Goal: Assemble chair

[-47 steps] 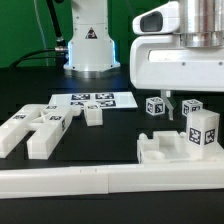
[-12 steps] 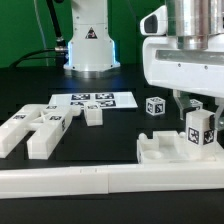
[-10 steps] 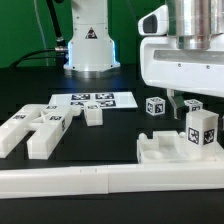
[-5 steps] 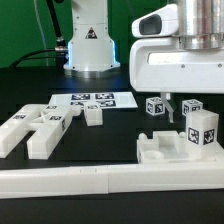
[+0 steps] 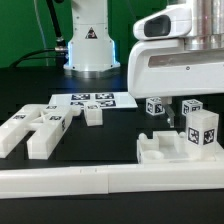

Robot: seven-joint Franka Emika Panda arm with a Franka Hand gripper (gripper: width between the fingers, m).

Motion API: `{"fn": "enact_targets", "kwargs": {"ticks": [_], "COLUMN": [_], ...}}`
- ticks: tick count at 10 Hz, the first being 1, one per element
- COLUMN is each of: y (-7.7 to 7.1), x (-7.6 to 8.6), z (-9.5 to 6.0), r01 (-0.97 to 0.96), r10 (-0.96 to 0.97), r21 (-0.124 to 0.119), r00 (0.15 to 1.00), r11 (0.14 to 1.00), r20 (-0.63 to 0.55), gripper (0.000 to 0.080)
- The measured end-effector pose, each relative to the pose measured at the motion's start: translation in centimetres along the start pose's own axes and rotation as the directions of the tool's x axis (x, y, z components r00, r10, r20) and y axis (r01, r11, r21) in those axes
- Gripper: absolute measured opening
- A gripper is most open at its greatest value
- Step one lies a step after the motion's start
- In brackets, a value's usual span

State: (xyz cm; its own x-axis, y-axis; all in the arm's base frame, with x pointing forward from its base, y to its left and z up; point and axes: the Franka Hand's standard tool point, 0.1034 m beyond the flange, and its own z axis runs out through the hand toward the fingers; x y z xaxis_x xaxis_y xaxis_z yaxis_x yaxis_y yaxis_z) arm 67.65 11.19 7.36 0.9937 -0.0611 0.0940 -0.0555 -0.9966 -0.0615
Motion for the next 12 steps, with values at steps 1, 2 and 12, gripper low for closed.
{"fn": "enact_targets", "kwargs": {"ticks": [1, 2, 12], "y": [0.07, 0.07, 0.22], "x": [0.01, 0.01, -0.06], "z": [0.0, 0.0, 0.09], "r01": [0.061, 0.112, 0.268], "r10": [-0.061, -0.112, -0.268], "r21": [0.0, 0.0, -0.012], "r00": [0.998, 0.994, 0.963], "r11": [0.998, 0.994, 0.963], "r20": [0.0, 0.0, 0.004], "gripper": [0.0648, 0.0648, 0.0288]}}
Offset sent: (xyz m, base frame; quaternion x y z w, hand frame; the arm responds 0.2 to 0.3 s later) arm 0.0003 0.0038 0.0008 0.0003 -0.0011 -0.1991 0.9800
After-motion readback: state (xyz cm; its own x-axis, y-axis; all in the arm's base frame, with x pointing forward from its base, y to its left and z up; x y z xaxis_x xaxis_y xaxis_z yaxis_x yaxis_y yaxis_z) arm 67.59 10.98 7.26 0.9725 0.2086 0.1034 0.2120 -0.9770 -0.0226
